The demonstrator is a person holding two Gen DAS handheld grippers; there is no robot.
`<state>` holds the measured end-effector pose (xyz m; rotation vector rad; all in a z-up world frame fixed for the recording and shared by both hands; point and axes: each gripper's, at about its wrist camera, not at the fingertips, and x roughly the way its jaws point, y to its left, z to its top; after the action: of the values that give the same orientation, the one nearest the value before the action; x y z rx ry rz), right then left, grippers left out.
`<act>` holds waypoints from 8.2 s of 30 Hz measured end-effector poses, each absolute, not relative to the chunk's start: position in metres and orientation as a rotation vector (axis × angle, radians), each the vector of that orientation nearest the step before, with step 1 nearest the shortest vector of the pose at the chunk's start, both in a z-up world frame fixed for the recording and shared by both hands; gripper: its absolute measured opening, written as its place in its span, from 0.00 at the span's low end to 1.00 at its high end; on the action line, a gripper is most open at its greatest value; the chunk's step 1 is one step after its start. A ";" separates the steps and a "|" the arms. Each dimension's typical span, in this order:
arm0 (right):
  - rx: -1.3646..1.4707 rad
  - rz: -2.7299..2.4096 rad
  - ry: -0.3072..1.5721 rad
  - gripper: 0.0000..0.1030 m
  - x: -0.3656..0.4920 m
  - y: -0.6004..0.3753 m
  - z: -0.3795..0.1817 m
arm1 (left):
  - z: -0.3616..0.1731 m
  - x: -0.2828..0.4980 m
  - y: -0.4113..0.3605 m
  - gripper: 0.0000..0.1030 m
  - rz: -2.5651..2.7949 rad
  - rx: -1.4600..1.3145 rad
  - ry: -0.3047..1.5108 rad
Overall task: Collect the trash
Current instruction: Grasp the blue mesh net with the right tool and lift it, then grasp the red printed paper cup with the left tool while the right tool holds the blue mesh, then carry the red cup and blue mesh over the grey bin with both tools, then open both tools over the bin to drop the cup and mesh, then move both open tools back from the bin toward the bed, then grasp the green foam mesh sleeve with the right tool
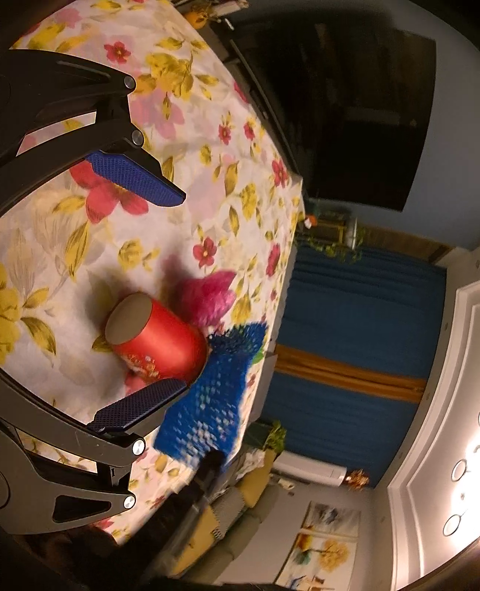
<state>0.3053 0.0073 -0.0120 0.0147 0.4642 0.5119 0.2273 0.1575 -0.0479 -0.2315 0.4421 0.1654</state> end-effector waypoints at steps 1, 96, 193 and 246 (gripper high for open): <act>0.025 0.510 0.458 0.09 0.304 0.002 -0.008 | -0.049 0.230 0.157 0.90 0.150 -0.231 0.450; 0.113 0.383 0.328 0.09 0.244 -0.124 0.057 | -0.014 0.232 0.093 0.51 -0.110 -0.170 0.465; 0.096 0.113 0.337 0.72 0.201 -0.241 0.029 | -0.012 0.242 -0.032 0.94 -0.112 0.004 0.423; -0.037 0.380 0.856 0.66 0.419 0.068 -0.084 | -0.036 0.266 0.204 0.94 0.362 -0.267 0.414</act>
<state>0.4192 0.0679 -0.0839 -0.0366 0.8559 0.3803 0.2657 0.2044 -0.0361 -0.2671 0.4135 0.3617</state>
